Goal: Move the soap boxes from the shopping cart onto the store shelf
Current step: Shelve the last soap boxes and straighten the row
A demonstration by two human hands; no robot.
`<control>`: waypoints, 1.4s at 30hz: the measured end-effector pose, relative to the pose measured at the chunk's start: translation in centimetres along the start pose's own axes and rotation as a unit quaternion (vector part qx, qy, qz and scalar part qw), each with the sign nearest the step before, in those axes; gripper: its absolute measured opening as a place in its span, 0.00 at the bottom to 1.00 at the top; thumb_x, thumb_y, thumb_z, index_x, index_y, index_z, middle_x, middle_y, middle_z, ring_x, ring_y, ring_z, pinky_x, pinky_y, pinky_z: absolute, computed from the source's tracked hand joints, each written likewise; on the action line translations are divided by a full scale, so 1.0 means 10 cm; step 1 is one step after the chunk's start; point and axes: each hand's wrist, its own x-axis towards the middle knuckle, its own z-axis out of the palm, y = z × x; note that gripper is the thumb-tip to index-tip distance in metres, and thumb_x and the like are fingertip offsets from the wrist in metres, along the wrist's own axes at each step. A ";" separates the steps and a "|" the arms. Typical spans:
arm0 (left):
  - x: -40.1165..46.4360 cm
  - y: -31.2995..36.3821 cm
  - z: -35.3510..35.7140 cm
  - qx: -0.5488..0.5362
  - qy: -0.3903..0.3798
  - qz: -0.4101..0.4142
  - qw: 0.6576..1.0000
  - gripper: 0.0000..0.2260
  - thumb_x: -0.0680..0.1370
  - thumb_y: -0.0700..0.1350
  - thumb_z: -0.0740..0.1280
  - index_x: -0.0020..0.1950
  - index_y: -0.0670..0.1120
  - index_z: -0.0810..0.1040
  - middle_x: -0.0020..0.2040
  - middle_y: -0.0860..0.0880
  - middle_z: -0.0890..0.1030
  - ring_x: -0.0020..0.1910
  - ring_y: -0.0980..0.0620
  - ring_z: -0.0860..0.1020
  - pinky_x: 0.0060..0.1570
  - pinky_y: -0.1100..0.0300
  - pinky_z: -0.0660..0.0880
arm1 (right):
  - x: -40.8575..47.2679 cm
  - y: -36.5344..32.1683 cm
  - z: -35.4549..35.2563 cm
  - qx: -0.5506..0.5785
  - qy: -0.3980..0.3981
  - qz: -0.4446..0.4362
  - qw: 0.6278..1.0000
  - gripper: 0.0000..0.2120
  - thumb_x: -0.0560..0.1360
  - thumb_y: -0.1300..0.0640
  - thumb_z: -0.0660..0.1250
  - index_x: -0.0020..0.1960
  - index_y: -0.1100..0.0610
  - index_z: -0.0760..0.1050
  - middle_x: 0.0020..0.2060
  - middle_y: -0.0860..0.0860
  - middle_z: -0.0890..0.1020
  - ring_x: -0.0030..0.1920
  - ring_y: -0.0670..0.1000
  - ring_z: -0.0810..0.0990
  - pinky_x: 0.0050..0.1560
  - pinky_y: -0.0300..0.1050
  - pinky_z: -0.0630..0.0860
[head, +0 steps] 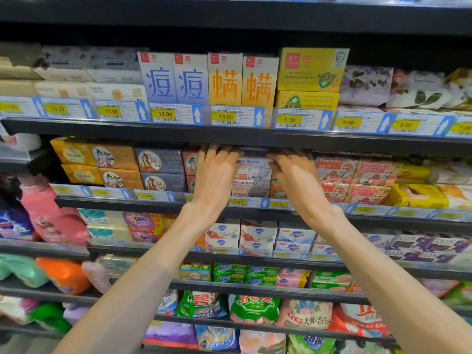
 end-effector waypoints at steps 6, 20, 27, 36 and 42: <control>-0.05 0.16 -0.01 -0.045 0.000 0.019 0.999 0.13 0.80 0.43 0.67 0.64 0.48 0.79 0.59 0.49 0.81 0.60 0.44 0.74 0.66 0.48 0.67 | -0.27 0.14 -0.18 0.017 0.031 0.030 0.999 0.14 0.79 0.58 0.67 0.63 0.57 0.77 0.55 0.54 0.81 0.56 0.58 0.77 0.59 0.54 0.72; 0.18 0.73 0.27 -0.106 -0.079 0.005 0.991 0.11 0.80 0.44 0.65 0.59 0.44 0.83 0.58 0.43 0.84 0.62 0.35 0.76 0.67 0.38 0.67 | -0.31 0.73 -0.24 -0.013 0.022 0.068 0.997 0.15 0.79 0.54 0.65 0.64 0.58 0.78 0.56 0.57 0.83 0.60 0.63 0.77 0.60 0.57 0.74; 0.17 0.76 0.25 -0.107 -0.062 0.007 0.992 0.09 0.80 0.44 0.67 0.57 0.44 0.84 0.56 0.45 0.84 0.62 0.37 0.76 0.69 0.39 0.67 | -0.25 0.70 -0.23 0.015 0.021 0.067 0.997 0.14 0.79 0.55 0.67 0.64 0.56 0.79 0.57 0.57 0.84 0.61 0.63 0.78 0.59 0.57 0.76; 0.17 0.76 0.23 -0.112 -0.059 0.010 0.992 0.11 0.81 0.47 0.65 0.59 0.47 0.83 0.59 0.48 0.83 0.64 0.39 0.74 0.72 0.39 0.63 | -0.20 0.74 -0.15 0.030 0.001 0.087 0.996 0.14 0.80 0.55 0.66 0.63 0.56 0.80 0.58 0.56 0.84 0.66 0.63 0.74 0.60 0.62 0.75; 0.16 0.73 0.23 -0.109 -0.058 0.013 0.992 0.11 0.82 0.47 0.64 0.60 0.47 0.83 0.59 0.48 0.83 0.64 0.39 0.74 0.70 0.39 0.66 | -0.22 0.75 -0.16 0.017 0.017 0.078 0.997 0.13 0.80 0.55 0.67 0.62 0.58 0.81 0.56 0.56 0.84 0.63 0.62 0.76 0.62 0.58 0.74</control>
